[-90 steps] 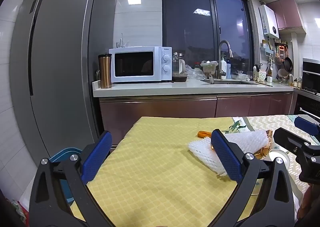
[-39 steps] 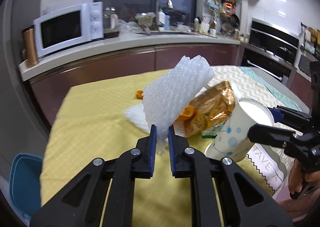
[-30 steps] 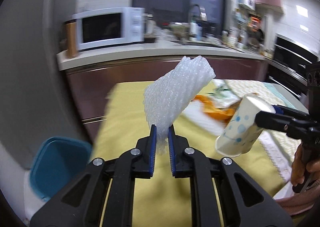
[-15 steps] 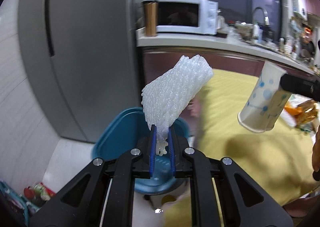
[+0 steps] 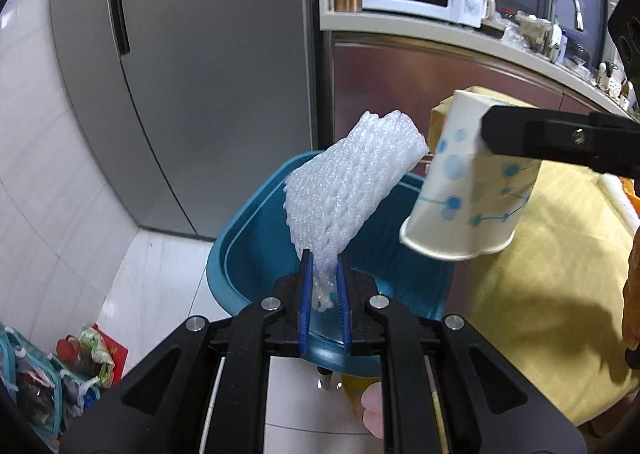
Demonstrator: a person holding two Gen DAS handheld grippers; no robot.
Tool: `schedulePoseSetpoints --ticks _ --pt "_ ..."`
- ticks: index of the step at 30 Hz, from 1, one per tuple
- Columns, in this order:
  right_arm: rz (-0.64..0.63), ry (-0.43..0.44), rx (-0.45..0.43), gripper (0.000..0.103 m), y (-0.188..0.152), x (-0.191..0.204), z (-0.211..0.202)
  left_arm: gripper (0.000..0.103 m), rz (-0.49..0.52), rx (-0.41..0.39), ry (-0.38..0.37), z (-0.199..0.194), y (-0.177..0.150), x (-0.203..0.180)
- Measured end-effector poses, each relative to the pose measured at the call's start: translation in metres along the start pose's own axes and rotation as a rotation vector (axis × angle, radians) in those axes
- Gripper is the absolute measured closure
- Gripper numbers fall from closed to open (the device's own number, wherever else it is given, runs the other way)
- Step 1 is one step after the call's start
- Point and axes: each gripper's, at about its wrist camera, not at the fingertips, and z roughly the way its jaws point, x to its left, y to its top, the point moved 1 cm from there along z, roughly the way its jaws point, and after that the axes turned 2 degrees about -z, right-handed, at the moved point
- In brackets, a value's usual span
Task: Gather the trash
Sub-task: 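Carry both items to the blue bin and open both tools to drop them, then grasp another foam net with the left tool while the right tool grasps the gold wrapper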
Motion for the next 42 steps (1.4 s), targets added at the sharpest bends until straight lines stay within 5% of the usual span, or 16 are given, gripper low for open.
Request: schedulePoseSetpoints --ticks 7,10,18,31,42 --pt "0.032 -0.020 0.097 0.045 0.001 -0.001 0.037 0.088 -0.064 0.043 0.003 0.023 -0.001 0.007" --pt "0.059 -0.028 0.133 0.044 0.002 -0.004 0.047 0.077 -0.071 0.051 0.010 0.031 -0.002 0.006" --pt "0.077 -0.059 0.099 0.040 0.004 -0.012 0.033 0.069 -0.096 0.020 0.017 0.025 -0.007 0.006" --pt "0.032 -0.076 -0.042 0.039 -0.017 -0.014 -0.087 0.052 -0.001 -0.145 -0.140 -0.033 0.002 -0.054" --pt "0.073 -0.342 -0.220 0.039 -0.082 -0.049 -0.222 0.047 0.212 -0.203 -0.443 -0.071 -0.006 -0.190"
